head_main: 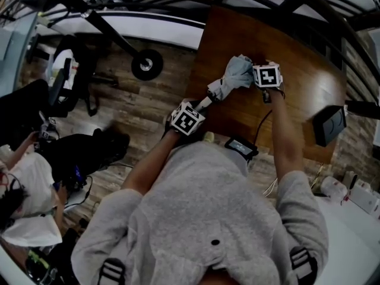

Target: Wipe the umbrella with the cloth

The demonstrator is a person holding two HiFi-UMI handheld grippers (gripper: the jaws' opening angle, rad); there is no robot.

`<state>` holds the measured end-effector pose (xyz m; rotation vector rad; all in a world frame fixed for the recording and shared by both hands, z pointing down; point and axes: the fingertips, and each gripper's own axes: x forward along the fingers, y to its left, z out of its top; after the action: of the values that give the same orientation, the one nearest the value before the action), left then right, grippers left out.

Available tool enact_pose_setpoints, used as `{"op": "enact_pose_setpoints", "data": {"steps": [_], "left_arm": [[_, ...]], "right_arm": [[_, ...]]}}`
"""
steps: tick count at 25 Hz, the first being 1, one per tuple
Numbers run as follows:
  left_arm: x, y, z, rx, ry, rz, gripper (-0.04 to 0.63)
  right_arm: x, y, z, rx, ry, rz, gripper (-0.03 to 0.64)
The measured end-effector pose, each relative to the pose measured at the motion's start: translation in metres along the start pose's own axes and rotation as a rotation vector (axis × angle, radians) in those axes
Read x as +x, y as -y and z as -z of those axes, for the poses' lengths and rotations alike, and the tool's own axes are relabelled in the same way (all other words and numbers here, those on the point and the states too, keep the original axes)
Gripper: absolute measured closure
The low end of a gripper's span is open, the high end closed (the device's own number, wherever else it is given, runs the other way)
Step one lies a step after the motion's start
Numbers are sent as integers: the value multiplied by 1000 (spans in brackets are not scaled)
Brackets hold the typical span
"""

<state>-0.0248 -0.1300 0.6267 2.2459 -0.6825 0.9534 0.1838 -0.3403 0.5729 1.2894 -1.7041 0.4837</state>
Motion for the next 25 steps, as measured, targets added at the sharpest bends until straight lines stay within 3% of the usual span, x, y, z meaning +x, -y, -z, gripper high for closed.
{"op": "enact_pose_setpoints", "data": {"steps": [3, 7, 12, 15, 17, 21, 25], "left_arm": [[-1, -5, -1, 17, -11, -8, 440], [2, -5, 0, 29, -31, -8, 440], [4, -4, -1, 36, -50, -11, 440], [6, -3, -1, 29, -55, -6, 440], [6, -3, 0, 19, -54, -6, 440], [6, -5, -3, 5, -53, 2, 440], [3, -6, -3, 15, -64, 13, 440]], "right_arm": [[-2, -4, 1, 96, 66, -84, 511], [0, 4, -5, 50, 89, -131, 511], [-9, 6, -53, 114, 240, -287, 511], [2, -9, -55, -10, 178, -374, 511], [11, -23, -46, -34, 118, -461, 511], [19, -18, -33, 134, 75, -585, 511], [21, -7, -8, 206, 55, -601, 511]]}}
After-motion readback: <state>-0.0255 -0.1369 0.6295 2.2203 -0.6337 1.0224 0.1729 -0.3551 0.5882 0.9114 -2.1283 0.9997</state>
